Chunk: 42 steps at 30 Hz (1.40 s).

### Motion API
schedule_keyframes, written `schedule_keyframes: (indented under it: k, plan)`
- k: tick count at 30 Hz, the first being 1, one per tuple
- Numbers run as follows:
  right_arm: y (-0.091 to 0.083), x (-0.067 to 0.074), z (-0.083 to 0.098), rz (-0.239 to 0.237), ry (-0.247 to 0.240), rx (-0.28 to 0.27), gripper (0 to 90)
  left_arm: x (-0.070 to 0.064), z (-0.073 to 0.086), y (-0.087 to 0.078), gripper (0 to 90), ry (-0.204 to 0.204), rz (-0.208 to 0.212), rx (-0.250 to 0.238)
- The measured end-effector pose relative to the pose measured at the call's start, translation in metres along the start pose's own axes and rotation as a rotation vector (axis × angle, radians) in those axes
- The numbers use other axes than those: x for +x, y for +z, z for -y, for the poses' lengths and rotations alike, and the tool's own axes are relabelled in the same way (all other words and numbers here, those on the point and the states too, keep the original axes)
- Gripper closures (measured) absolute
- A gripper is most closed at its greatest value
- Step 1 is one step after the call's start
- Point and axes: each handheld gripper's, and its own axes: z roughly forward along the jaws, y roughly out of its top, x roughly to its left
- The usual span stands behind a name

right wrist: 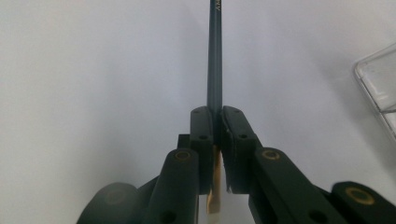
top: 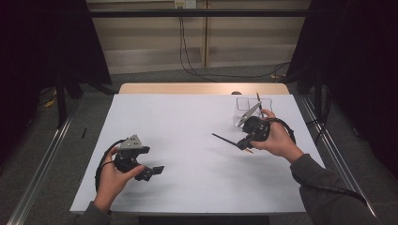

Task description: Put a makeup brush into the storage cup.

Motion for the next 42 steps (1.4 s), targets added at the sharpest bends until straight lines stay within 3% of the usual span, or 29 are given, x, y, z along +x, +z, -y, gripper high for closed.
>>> schedule_keyframes:
  k: [12,17,23,37,42]
  plan:
    - [0.000,0.011,-0.002,-0.022,-0.064,0.012,84.4,-0.002,-0.014,0.012,0.8,0.015,0.039,0.039]
    - [0.000,0.016,-0.003,-0.031,-0.076,0.017,84.4,-0.003,-0.021,0.016,0.7,0.025,0.028,0.070]
    - [0.001,0.021,-0.006,-0.042,-0.105,0.023,84.3,-0.006,-0.028,0.022,0.4,0.035,0.044,0.100]
    - [0.002,0.031,-0.014,-0.051,-0.160,0.046,84.3,-0.016,-0.052,0.030,6.0,0.128,0.059,0.196]
    - [0.005,0.036,-0.016,-0.053,-0.180,0.047,84.3,-0.018,-0.060,0.033,8.3,0.161,0.065,0.205]
